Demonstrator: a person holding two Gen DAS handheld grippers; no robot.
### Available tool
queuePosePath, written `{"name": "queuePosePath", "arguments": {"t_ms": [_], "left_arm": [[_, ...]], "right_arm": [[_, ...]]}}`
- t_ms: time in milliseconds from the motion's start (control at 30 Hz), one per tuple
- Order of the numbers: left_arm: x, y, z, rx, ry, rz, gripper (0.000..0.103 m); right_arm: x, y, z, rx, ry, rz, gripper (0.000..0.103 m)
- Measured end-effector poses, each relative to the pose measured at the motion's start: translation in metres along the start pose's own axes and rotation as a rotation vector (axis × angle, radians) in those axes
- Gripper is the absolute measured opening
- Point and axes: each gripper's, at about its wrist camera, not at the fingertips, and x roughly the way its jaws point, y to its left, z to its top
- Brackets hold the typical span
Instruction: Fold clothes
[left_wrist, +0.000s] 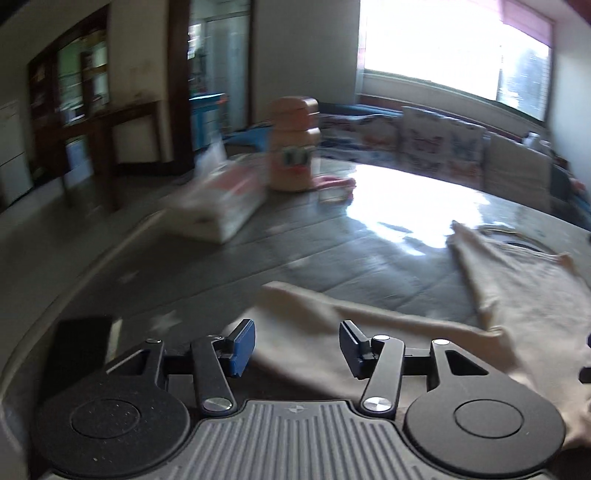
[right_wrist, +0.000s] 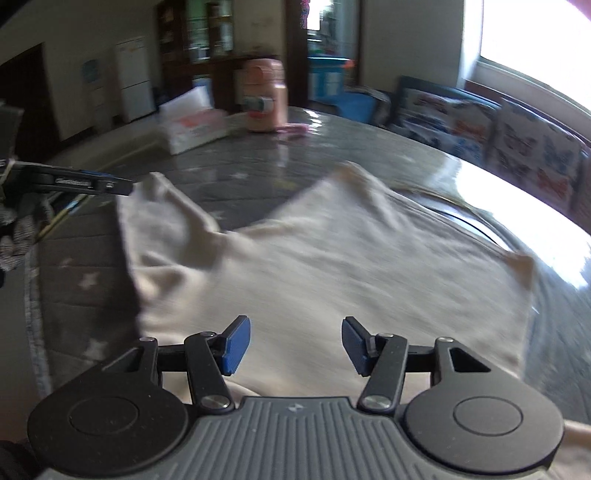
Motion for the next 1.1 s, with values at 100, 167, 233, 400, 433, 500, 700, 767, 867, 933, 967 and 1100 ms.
{"name": "queuePosePath", "arguments": {"t_ms": [100, 167, 233, 400, 433, 500, 700, 767, 867, 933, 967, 1100], "left_arm": [[0.000, 0.007, -0.007, -0.015, 0.012, 0.002, 0.055], [0.001, 0.008, -0.009, -0.014, 0.014, -0.010, 0.053], [0.005, 0.010, -0.009, -0.028, 0.021, -0.009, 0.053], [0.012, 0.017, -0.008, -0.079, 0.031, 0.000, 0.044], [0.013, 0.017, -0.008, -0.082, 0.031, 0.001, 0.041], [0.017, 0.017, -0.007, -0.087, 0.032, 0.003, 0.034], [0.026, 0.019, -0.001, -0.109, 0.013, 0.024, 0.004], [0.020, 0.020, 0.006, -0.116, -0.018, 0.029, 0.003], [0.002, 0.019, 0.020, -0.114, -0.099, 0.018, 0.003], [-0.006, 0.016, 0.025, -0.104, -0.132, 0.006, 0.003], [-0.007, 0.013, 0.026, -0.095, -0.138, 0.003, 0.003], [0.010, 0.012, 0.018, -0.084, -0.079, 0.017, 0.003]], "right_arm": [[0.008, 0.019, 0.009, -0.033, -0.007, 0.038, 0.056], [0.015, 0.030, 0.012, -0.045, -0.005, 0.055, 0.056], [0.020, 0.037, 0.014, -0.054, 0.005, 0.067, 0.056], [0.026, 0.049, 0.010, -0.091, 0.024, 0.069, 0.056], [0.027, 0.050, 0.010, -0.093, 0.027, 0.070, 0.056], [0.026, 0.050, 0.009, -0.092, 0.029, 0.067, 0.056], [0.027, 0.045, 0.007, -0.066, 0.027, 0.042, 0.062], [0.029, 0.046, 0.004, -0.072, 0.030, 0.039, 0.062], [0.027, 0.050, 0.003, -0.094, 0.028, 0.040, 0.062], [0.026, 0.053, 0.004, -0.115, 0.021, 0.039, 0.062], [0.026, 0.054, 0.005, -0.117, 0.013, 0.037, 0.062], [0.031, 0.055, 0.004, -0.104, 0.016, 0.048, 0.062]]}}
